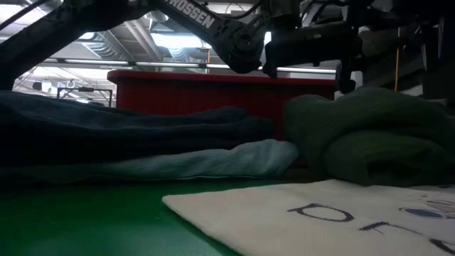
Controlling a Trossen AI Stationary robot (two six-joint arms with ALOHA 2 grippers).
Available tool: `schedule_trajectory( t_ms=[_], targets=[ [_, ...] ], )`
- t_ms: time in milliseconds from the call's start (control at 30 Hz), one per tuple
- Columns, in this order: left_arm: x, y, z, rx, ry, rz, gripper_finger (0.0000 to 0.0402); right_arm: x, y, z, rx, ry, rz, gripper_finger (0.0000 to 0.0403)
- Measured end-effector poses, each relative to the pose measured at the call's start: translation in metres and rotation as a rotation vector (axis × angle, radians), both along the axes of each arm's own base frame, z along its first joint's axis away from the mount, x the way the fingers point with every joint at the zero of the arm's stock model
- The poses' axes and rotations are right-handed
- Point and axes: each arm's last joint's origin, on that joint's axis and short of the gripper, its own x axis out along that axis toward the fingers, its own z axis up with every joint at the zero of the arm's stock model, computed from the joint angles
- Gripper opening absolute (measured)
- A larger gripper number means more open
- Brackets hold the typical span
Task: Fold Laundry from Bin
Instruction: Fold the dark green polo shirt
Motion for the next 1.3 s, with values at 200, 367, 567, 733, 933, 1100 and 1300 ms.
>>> schedule_trajectory(
  t_ms=[200,367,567,733,933,1100,1300],
  targets=[
    [-0.005,0.019,0.014,0.089,-0.095,-0.131,0.0128,0.001,0.001,0.000,0.019,-0.002,-0.013,0.0166],
    [-0.010,0.035,0.025,0.104,-0.048,-0.245,0.0126,0.001,0.001,0.000,0.054,0.008,-0.069,0.0166],
    [-0.020,0.050,0.036,0.171,0.097,-0.312,0.0125,0.001,0.000,0.000,0.033,0.002,-0.078,0.0166],
    [-0.032,0.051,0.043,0.286,0.258,-0.298,0.0125,0.000,-0.001,0.000,-0.001,0.001,-0.081,0.0166],
    [-0.056,0.048,0.051,0.368,0.516,-0.286,0.0125,-0.008,-0.005,-0.005,-0.072,0.077,-0.111,0.0166],
    [-0.070,0.039,0.044,0.366,0.698,-0.327,0.0125,-0.015,-0.007,-0.030,-0.087,0.110,-0.215,0.0166],
    [-0.080,0.024,0.032,0.368,0.869,-0.377,0.0125,-0.012,-0.005,-0.053,-0.023,0.123,-0.259,0.0166]
  ],
)
